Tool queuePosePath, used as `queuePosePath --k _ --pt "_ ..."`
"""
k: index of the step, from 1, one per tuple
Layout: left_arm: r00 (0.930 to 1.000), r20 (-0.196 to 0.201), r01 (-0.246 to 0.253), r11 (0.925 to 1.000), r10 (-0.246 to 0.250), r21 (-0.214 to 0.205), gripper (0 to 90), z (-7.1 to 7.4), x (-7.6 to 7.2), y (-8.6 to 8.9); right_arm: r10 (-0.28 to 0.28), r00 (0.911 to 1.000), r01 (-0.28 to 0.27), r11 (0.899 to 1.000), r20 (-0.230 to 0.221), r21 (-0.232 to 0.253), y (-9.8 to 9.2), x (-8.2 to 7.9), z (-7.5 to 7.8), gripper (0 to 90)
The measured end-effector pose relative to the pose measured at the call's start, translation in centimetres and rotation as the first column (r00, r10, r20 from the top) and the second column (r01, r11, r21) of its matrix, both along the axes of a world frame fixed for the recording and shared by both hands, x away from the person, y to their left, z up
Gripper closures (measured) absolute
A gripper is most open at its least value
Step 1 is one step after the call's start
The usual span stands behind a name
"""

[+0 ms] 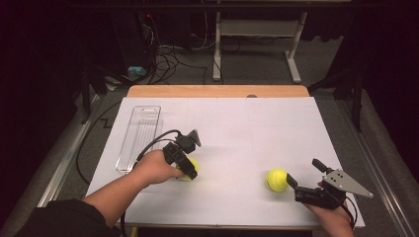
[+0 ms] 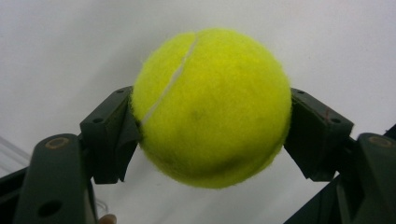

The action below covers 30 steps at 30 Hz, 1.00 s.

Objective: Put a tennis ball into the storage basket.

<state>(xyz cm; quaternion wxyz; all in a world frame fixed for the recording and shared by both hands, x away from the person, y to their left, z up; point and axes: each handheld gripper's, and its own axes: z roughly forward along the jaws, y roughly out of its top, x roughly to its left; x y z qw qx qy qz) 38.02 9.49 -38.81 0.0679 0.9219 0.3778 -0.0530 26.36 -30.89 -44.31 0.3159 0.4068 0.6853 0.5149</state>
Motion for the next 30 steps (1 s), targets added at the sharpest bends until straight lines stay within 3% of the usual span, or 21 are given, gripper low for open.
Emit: queuePosePath --k 6,13,30 --pt "0.9997 -0.016 -0.021 0.9994 0.021 -0.028 25.9 2.0 0.9 1.1 0.000 1.0000 0.000 1.000 -0.002 0.000 0.0 0.0 0.0 0.0" --pt "0.9985 -0.003 -0.055 0.9983 0.055 -0.021 26.0 3.8 2.2 2.5 0.001 1.0000 -0.001 1.000 -0.002 0.000 0.0 0.0 0.0 0.0" --pt "0.9886 0.014 -0.150 0.9886 0.150 -0.014 26.0 6.0 4.6 6.4 -0.001 1.0000 0.001 1.000 -0.002 0.001 0.0 0.0 0.0 0.0"
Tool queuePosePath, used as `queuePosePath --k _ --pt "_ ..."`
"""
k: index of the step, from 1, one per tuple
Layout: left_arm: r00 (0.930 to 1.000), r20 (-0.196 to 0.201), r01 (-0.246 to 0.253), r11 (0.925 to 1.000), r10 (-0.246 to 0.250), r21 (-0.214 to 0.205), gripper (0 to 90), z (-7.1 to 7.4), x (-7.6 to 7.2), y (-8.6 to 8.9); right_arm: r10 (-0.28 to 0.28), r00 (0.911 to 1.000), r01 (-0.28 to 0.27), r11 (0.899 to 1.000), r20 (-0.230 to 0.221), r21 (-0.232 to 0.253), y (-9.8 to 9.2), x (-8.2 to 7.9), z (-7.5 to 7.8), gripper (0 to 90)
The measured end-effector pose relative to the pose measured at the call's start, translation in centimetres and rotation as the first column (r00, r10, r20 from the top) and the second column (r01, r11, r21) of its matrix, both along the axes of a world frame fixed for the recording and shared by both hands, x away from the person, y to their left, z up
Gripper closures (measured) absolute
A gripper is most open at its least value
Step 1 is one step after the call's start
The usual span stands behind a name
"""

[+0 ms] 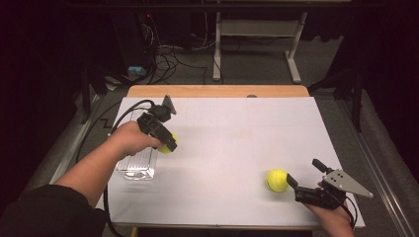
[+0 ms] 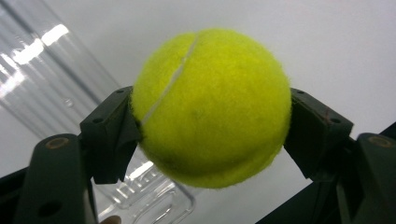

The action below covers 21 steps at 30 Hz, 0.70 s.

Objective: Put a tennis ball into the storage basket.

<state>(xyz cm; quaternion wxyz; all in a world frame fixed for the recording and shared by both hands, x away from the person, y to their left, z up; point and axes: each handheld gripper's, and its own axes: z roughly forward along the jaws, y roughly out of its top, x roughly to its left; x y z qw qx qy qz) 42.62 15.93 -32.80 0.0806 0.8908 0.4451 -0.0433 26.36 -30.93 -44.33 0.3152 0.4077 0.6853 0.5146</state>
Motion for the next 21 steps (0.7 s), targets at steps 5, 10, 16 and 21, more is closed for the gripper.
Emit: queuePosePath --k 5,10,16,21 --pt "0.9991 0.003 -0.042 0.9991 0.042 0.011 26.0 0.5 0.5 1.7 -0.001 1.0000 0.001 1.000 -0.001 -0.002 0.0 0.0 0.0 0.0" --pt "0.9960 0.013 -0.089 0.9959 0.088 0.019 26.0 0.9 1.0 3.4 -0.001 1.0000 0.001 1.000 -0.003 0.001 0.0 0.0 0.0 0.0" --pt "0.9899 0.016 -0.141 0.9896 0.141 0.030 26.0 1.1 1.5 5.5 0.000 1.0000 0.000 1.000 -0.003 -0.001 0.0 0.0 -0.1 0.0" --pt "0.9847 0.023 -0.173 0.9837 0.172 0.047 26.0 1.0 1.8 6.5 0.001 1.0000 -0.001 1.000 -0.002 -0.001 0.1 0.1 -0.1 0.0"
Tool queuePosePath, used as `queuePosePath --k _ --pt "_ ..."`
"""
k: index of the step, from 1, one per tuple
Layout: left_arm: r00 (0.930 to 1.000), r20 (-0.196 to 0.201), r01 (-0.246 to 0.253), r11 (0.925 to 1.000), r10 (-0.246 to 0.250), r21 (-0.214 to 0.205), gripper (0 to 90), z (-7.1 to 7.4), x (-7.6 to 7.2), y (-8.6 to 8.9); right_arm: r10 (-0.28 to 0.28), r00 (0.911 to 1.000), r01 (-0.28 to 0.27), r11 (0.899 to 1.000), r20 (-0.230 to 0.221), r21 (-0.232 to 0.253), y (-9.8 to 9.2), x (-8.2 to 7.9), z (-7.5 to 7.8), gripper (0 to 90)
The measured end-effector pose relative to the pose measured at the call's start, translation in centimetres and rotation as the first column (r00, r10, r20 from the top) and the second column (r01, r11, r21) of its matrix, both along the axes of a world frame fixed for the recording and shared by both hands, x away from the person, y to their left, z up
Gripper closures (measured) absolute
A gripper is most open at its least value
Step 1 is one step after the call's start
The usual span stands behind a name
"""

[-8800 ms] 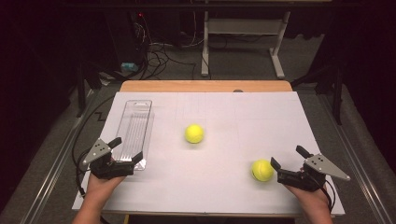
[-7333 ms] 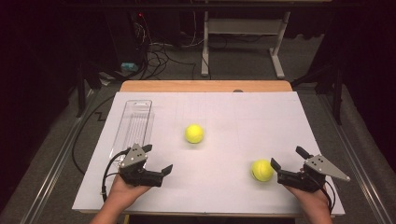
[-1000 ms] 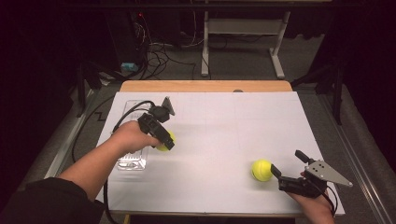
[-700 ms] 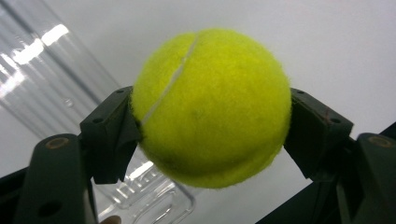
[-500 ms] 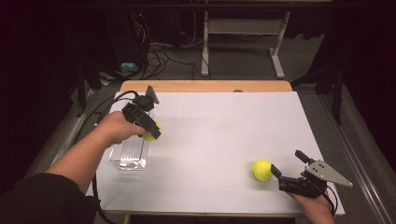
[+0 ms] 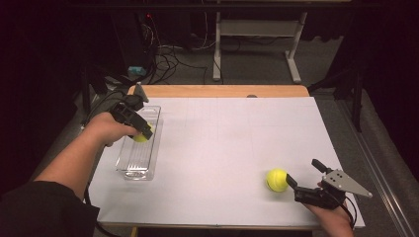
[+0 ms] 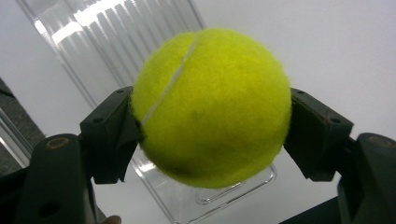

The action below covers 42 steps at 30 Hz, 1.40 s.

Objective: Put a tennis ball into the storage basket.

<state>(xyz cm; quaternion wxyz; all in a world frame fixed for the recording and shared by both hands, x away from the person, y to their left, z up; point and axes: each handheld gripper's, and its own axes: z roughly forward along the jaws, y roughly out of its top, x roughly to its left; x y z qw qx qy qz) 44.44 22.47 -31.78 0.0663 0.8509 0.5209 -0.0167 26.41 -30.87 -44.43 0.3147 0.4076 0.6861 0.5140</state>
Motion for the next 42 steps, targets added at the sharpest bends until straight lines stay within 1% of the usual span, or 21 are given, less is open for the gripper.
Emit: queuePosePath --k 2,4,6,13,20,22,25,30,37,40,42 --pt "0.9999 -0.001 -0.011 0.9998 0.011 0.018 26.0 0.0 0.1 0.3 -0.001 1.0000 0.001 1.000 -0.001 0.000 0.0 0.0 0.0 0.0" --pt "0.9997 0.006 -0.025 0.9994 0.025 0.024 26.0 -0.1 0.3 0.6 -0.001 1.0000 0.001 1.000 0.000 0.000 0.0 0.0 0.0 0.0" --pt "0.9993 0.006 -0.037 0.9987 0.036 0.036 26.0 -0.2 0.5 0.9 -0.001 1.0000 0.001 1.000 0.000 0.000 0.0 0.0 0.0 0.0" --pt "0.9980 0.012 -0.062 0.9967 0.062 0.053 26.0 -0.6 1.0 1.5 -0.004 1.0000 0.004 1.000 -0.001 0.001 -0.1 0.0 0.0 0.0" --pt "0.9979 0.020 -0.062 0.9958 0.061 0.067 25.9 -1.2 1.5 1.2 -0.003 1.0000 0.003 1.000 -0.001 -0.001 -0.1 0.0 0.0 0.0" --pt "0.9982 0.016 -0.059 0.9957 0.058 0.071 25.9 -1.4 1.6 1.1 -0.003 1.0000 0.003 1.000 -0.003 0.002 0.0 0.0 0.0 0.0" --pt "0.9982 0.014 -0.059 0.9958 0.058 0.070 25.8 -1.9 1.9 0.9 -0.002 1.0000 0.002 1.000 -0.001 -0.002 0.0 0.0 0.0 0.0" --pt "0.9983 0.005 -0.058 0.9950 0.058 0.082 25.8 -2.9 2.4 0.7 -0.001 1.0000 0.001 1.000 -0.003 -0.003 -0.1 0.0 -0.1 0.0" --pt "0.9981 0.007 -0.062 0.9943 0.062 0.087 25.7 -4.2 3.0 0.4 0.000 1.0000 0.000 1.000 -0.003 -0.005 -0.1 0.0 -0.1 0.0" --pt "0.9975 0.006 -0.070 0.9932 0.070 0.092 25.6 -4.5 3.4 0.5 -0.001 1.0000 0.001 1.000 -0.005 -0.002 -0.1 0.0 -0.1 0.0" --pt "0.9970 0.007 -0.078 0.9930 0.078 0.088 25.6 -4.6 3.7 0.5 -0.001 1.0000 0.001 1.000 -0.007 -0.003 0.0 0.0 -0.1 0.0"
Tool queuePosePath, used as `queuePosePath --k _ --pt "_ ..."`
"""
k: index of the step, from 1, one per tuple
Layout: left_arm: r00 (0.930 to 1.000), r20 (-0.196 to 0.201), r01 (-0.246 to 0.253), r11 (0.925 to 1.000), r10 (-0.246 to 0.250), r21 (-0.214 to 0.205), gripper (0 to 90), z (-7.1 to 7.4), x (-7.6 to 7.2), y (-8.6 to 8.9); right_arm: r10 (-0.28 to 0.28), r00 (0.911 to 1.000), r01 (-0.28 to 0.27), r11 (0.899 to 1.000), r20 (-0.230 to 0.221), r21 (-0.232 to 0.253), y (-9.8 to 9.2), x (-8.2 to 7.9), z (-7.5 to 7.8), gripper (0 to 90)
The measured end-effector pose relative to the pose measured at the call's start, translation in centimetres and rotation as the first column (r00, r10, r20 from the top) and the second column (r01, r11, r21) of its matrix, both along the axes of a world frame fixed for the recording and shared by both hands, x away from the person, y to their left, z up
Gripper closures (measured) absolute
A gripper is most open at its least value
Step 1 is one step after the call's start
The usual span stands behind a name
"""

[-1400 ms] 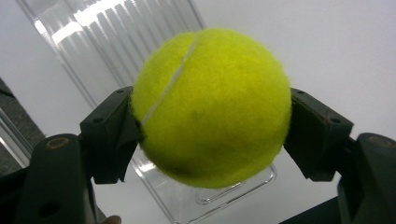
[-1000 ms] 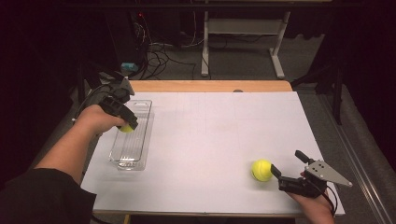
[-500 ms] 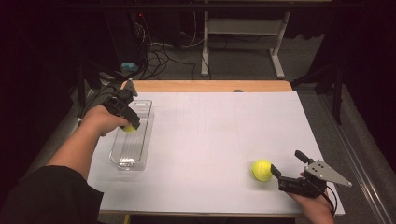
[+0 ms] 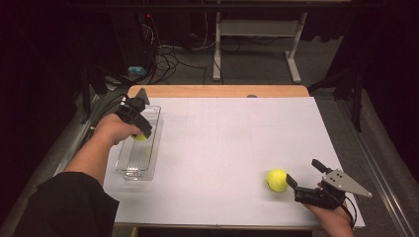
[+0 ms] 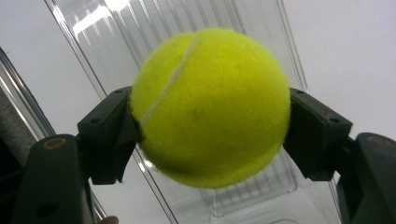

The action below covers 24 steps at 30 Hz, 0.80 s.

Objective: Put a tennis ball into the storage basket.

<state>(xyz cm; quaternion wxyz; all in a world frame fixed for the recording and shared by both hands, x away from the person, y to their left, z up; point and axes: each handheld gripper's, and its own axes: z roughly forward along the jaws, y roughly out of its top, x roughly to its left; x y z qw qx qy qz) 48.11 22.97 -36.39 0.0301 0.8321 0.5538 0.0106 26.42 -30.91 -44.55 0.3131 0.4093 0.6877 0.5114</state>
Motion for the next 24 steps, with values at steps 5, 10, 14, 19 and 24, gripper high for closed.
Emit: queuePosePath --k 5,10,14,19,24 --pt "1.0000 -0.005 -0.004 1.0000 0.004 0.004 25.5 -0.3 0.3 0.1 0.000 1.0000 0.000 1.000 0.002 -0.001 0.0 0.0 0.0 0.0" --pt "1.0000 -0.007 -0.001 1.0000 0.001 0.004 25.4 -0.6 0.4 0.2 0.000 1.0000 0.000 1.000 0.000 0.000 0.0 0.0 -0.1 0.0" --pt "1.0000 0.007 0.005 0.9999 -0.005 0.015 23.1 -0.6 0.3 0.0 -0.001 1.0000 0.001 1.000 0.000 -0.003 0.0 0.0 0.0 0.0" --pt "0.9996 0.027 0.006 0.9996 -0.006 -0.029 0.9 0.6 -0.1 -0.3 -0.001 1.0000 0.001 1.000 0.000 -0.001 0.0 0.1 -0.1 0.0" --pt "0.9989 0.027 0.040 0.9989 -0.039 -0.025 0.4 1.1 -1.0 -1.1 -0.001 1.0000 0.001 1.000 0.001 -0.003 0.0 0.0 0.0 0.0"
